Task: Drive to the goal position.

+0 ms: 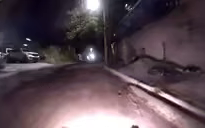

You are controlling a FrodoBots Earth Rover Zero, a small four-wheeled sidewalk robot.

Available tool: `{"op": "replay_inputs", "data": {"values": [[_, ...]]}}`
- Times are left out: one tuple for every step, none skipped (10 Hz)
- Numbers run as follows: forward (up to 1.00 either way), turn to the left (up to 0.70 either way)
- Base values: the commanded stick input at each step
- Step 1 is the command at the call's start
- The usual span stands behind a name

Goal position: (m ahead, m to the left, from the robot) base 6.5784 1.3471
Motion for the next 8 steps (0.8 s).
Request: {"op": "replay_inputs", "data": {"values": [[0.70, 0.00], [0.70, 0.00], [0.70, 0.00], [0.70, 0.00], [0.70, 0.00], [0.70, 0.00], [0.70, 0.00], [0.70, 0.00]]}}
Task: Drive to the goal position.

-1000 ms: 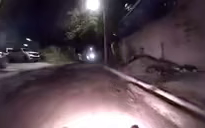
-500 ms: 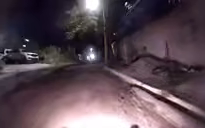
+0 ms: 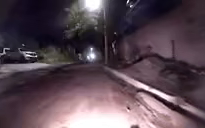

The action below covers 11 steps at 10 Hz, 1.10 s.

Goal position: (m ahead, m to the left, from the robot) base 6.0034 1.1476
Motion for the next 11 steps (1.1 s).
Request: {"op": "replay_inputs", "data": {"values": [[0.70, 0.00], [0.70, 0.00], [0.70, 0.13], [0.70, 0.29], [0.70, 0.35], [0.70, 0.35], [0.70, 0.00], [0.70, 0.00], [0.70, 0.00], [0.70, 0.00], [0.70, 0.00]]}}
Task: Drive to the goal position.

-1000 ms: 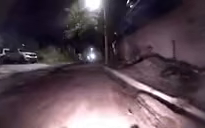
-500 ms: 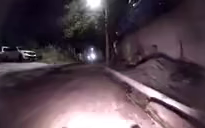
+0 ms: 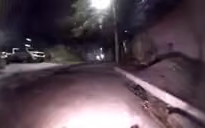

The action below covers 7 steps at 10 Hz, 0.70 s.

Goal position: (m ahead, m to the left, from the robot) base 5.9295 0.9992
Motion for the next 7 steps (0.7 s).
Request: {"op": "replay_inputs", "data": {"values": [[0.70, 0.00], [0.70, 0.00], [0.70, 0.00], [0.70, 0.00], [0.70, 0.00], [0.70, 0.00], [0.70, 0.00]]}}
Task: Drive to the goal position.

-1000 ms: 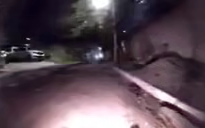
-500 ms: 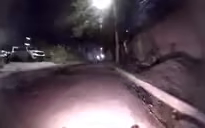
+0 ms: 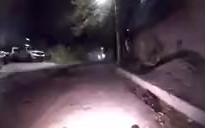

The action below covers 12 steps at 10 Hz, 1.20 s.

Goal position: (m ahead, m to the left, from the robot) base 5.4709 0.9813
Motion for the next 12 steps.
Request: {"op": "replay_inputs", "data": {"values": [[0.70, 0.00], [0.70, 0.00], [0.70, 0.00], [0.70, 0.00], [0.70, 0.00], [0.70, 0.00], [0.70, 0.00], [0.70, 0.00], [0.70, 0.00], [0.70, 0.00], [0.70, 0.00], [0.70, 0.00]]}}
